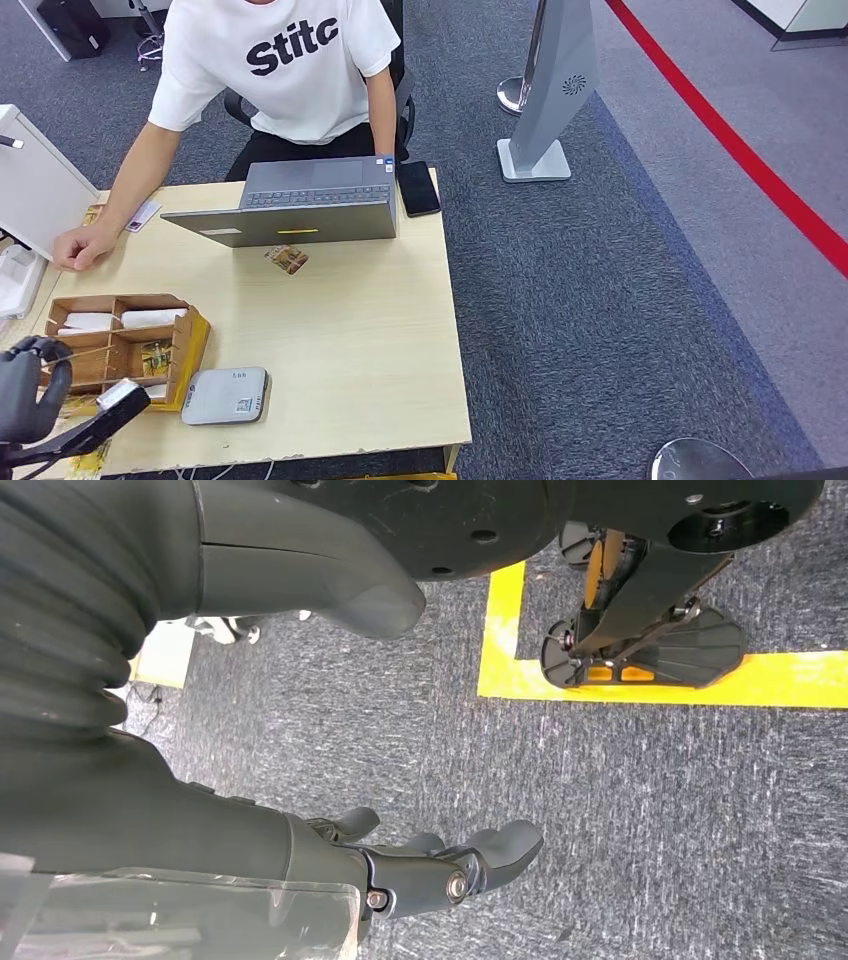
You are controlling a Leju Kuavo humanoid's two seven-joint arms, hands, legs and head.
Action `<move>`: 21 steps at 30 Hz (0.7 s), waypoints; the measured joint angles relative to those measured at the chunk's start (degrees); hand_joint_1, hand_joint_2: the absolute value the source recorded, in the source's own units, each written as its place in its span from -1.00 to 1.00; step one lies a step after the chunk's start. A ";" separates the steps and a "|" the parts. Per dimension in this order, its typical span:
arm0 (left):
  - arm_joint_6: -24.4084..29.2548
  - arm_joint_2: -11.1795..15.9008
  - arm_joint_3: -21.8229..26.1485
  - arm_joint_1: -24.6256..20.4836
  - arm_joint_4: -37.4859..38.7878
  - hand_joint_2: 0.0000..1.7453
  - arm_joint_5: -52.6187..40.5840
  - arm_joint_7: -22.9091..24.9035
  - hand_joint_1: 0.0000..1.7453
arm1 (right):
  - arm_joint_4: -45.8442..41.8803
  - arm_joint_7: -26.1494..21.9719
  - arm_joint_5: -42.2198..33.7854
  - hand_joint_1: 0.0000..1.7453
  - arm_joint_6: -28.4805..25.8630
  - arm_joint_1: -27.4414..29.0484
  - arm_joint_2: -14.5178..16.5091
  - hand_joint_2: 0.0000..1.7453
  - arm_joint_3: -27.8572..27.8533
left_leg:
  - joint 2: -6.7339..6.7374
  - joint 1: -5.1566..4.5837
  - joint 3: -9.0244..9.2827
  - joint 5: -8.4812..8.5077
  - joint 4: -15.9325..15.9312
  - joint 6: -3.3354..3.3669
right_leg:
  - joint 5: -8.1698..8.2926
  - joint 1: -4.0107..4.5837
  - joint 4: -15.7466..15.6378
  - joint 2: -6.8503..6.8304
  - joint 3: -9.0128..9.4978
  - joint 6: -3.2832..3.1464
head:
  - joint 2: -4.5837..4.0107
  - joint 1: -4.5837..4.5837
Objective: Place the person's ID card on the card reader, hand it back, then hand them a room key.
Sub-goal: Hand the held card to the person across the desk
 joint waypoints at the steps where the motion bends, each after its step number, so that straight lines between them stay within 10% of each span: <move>1: -0.13 0.33 0.14 -0.70 -0.55 1.00 0.15 0.10 1.00 | 0.00 -0.01 -0.03 -1.00 -0.03 0.00 0.01 1.00 0.02 | 0.00 0.00 0.00 0.00 0.00 0.00 | 0.00 0.00 0.00 0.01 0.00 0.00 | 0.00 0.00; 21: -3.85 2.98 0.36 -11.26 0.19 1.00 -0.26 2.44 1.00 | 0.00 0.81 1.28 -1.00 -0.06 -0.09 0.17 1.00 1.53 | -0.06 0.00 0.01 0.07 0.01 -0.08 | 0.05 0.00 0.01 0.00 -0.01 -0.04 | 0.00 -0.01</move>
